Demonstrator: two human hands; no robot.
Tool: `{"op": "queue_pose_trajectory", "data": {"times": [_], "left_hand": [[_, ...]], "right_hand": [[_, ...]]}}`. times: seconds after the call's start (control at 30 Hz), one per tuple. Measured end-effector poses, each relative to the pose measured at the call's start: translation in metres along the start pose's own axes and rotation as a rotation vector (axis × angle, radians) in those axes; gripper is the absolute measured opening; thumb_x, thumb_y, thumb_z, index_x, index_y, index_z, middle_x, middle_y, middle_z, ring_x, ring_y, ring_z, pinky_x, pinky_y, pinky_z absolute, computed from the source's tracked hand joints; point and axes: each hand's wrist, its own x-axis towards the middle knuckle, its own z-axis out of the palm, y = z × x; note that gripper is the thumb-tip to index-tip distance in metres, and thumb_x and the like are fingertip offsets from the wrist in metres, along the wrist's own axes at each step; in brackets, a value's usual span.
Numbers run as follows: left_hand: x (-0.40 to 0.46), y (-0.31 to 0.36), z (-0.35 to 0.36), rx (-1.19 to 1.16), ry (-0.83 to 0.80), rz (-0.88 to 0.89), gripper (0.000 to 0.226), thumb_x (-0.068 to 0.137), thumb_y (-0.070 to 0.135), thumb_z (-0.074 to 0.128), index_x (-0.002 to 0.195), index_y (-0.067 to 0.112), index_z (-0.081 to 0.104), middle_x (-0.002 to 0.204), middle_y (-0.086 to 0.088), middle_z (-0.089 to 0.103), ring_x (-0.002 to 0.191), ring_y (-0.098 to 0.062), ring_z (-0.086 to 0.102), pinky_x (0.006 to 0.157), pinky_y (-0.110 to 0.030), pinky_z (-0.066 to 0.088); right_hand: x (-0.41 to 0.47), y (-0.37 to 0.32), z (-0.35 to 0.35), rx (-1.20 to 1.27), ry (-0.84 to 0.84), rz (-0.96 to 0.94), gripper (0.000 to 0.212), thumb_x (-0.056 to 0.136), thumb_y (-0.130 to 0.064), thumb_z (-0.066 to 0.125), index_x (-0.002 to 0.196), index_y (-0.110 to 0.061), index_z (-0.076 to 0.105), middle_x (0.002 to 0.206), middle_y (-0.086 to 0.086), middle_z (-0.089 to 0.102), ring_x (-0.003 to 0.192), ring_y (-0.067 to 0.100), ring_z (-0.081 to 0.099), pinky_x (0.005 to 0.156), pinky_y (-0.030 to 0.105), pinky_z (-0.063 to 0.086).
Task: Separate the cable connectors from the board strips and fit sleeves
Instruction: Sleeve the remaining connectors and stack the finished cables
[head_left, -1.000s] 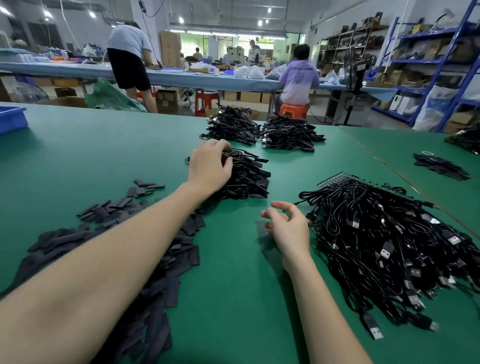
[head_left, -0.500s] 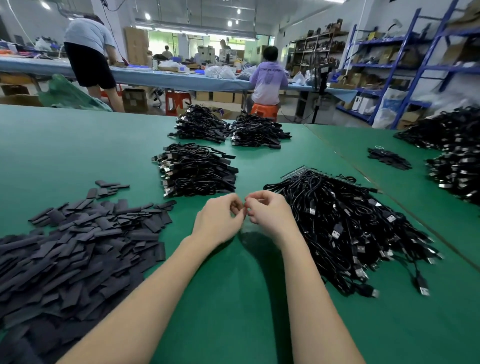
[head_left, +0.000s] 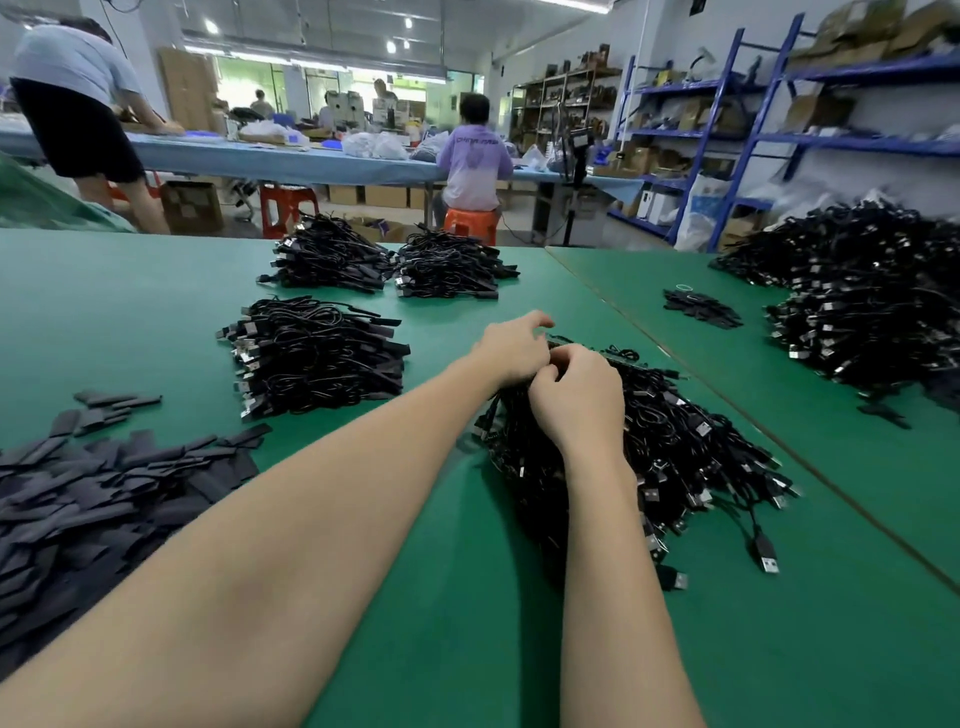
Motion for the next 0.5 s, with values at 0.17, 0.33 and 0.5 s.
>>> {"op": "queue_pose_trajectory", "data": {"times": [0.17, 0.33, 0.5], "left_hand": [[0.012, 0.0, -0.003, 0.114, -0.103, 0.046, 0.044, 0.099, 0.017, 0.042, 0.139, 0.024, 0.057, 0.147, -0.003, 0.055, 0.134, -0.026, 0.049, 0.11, -0.032, 0.04], [0.01, -0.009, -0.006, 0.106, -0.137, 0.103, 0.035, 0.101, 0.026, 0.044, 0.134, 0.021, 0.053, 0.139, -0.008, 0.059, 0.122, -0.028, 0.054, 0.104, -0.039, 0.044], [0.011, -0.009, -0.011, 0.016, -0.223, 0.125, 0.045, 0.102, 0.041, 0.051, 0.142, 0.022, 0.043, 0.141, -0.005, 0.056, 0.127, -0.026, 0.052, 0.11, -0.04, 0.039]], "right_hand": [[0.0, 0.003, 0.002, 0.028, 0.017, 0.021, 0.032, 0.096, -0.016, 0.05, 0.122, -0.01, 0.069, 0.123, 0.013, 0.067, 0.12, 0.033, 0.056, 0.1, 0.04, 0.045], [-0.002, 0.002, 0.001, 0.086, 0.019, 0.059, 0.033, 0.095, -0.013, 0.049, 0.121, -0.009, 0.069, 0.123, 0.013, 0.067, 0.12, 0.032, 0.056, 0.101, 0.038, 0.045], [-0.003, 0.001, -0.002, 0.131, 0.069, 0.075, 0.03, 0.094, -0.009, 0.049, 0.114, -0.009, 0.071, 0.121, 0.013, 0.068, 0.119, 0.029, 0.057, 0.102, 0.036, 0.044]]}}
